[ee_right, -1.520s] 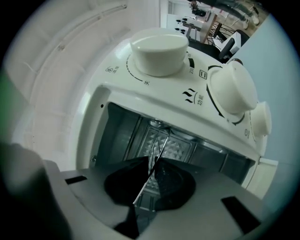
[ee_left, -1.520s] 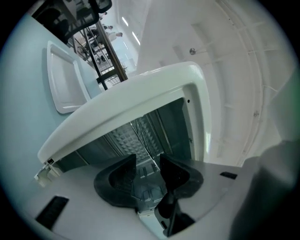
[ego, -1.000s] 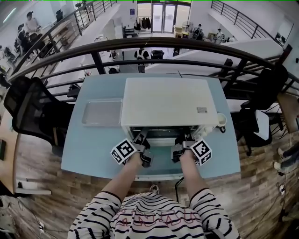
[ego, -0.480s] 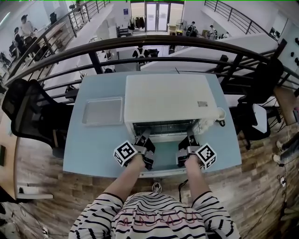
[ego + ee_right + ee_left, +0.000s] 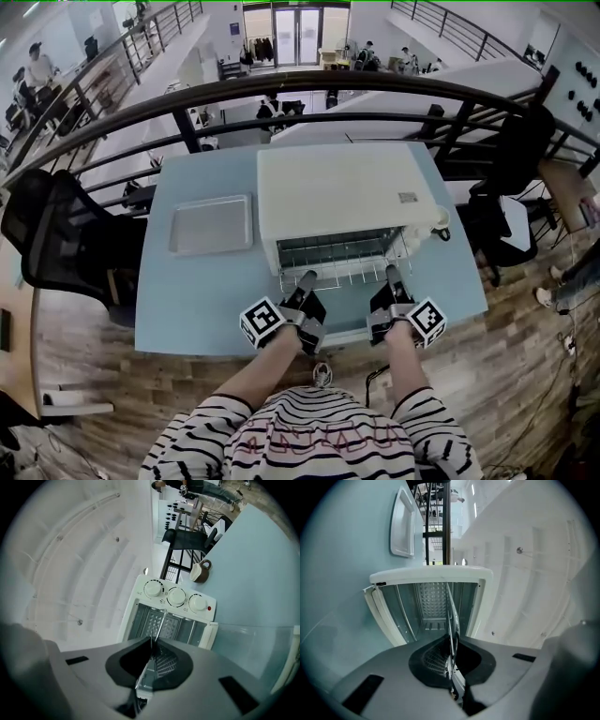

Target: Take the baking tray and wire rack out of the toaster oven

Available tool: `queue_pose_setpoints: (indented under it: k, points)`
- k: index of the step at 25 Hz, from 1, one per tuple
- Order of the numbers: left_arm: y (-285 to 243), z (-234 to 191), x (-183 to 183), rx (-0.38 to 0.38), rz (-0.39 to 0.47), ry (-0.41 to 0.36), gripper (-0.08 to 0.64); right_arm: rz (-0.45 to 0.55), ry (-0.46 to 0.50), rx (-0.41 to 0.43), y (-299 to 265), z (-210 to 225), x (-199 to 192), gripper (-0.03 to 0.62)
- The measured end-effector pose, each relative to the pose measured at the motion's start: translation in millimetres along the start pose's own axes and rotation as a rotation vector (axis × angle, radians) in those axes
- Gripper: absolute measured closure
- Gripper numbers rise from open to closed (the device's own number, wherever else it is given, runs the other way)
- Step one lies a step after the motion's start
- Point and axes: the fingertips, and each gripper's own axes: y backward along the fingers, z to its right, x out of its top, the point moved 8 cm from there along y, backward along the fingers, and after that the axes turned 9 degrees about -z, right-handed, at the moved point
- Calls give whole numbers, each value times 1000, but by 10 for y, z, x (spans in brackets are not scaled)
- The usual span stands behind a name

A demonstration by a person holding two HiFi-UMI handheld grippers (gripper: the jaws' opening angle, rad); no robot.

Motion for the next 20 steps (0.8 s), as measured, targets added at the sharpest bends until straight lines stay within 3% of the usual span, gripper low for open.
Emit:
queue_pose_setpoints:
  k: [9, 14, 20]
  points:
    - [336, 27, -262, 5, -111, -3, 537, 79, -2, 1, 489, -12, -230, 560]
    - [446, 109, -328, -71, -164, 19, 537, 122, 1, -4, 720, -69, -399, 560]
    - [746, 21, -450, -22, -237, 26, 537, 163, -4, -44, 1110, -43, -702, 560]
